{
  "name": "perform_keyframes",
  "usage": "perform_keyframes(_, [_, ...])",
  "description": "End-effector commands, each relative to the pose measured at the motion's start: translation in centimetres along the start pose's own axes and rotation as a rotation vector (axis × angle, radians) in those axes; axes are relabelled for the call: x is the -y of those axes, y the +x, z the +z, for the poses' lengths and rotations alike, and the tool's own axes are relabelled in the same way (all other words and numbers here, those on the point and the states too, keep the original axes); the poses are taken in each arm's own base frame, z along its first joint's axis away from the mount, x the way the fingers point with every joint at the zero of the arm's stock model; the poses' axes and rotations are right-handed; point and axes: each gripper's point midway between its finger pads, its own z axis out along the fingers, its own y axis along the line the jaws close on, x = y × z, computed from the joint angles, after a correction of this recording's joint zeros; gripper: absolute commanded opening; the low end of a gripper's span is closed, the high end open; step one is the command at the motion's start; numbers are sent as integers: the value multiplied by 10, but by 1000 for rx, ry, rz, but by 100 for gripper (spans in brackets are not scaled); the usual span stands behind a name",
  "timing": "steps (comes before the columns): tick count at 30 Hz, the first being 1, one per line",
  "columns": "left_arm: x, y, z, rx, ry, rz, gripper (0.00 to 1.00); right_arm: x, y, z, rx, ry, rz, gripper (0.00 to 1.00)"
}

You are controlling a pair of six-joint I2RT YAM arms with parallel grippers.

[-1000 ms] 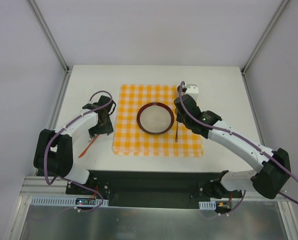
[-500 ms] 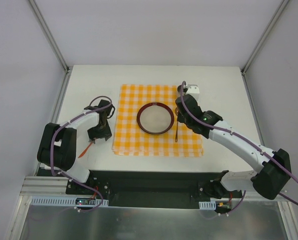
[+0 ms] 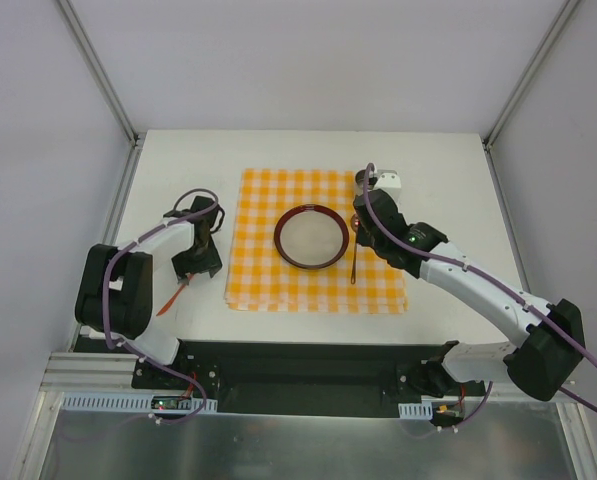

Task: Set the dinner table for one person
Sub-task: Pick up the knife at the center of the board.

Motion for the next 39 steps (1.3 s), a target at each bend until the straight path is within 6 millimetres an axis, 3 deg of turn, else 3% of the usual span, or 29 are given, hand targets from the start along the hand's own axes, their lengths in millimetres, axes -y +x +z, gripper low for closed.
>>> perform_keyframes(1, [2, -2, 9, -28, -2, -8, 63, -2, -11, -1, 27, -16, 11, 22])
perform_keyframes(9, [3, -7, 14, -53, 6, -20, 67, -3, -12, 0, 23, -17, 9, 22])
perform_keyframes(26, [3, -14, 23, -79, 26, -33, 65, -4, -22, 3, 22, 1, -7, 22])
perform_keyframes(39, [7, -17, 24, -85, 51, -35, 53, 0, -26, 2, 33, 10, -1, 22])
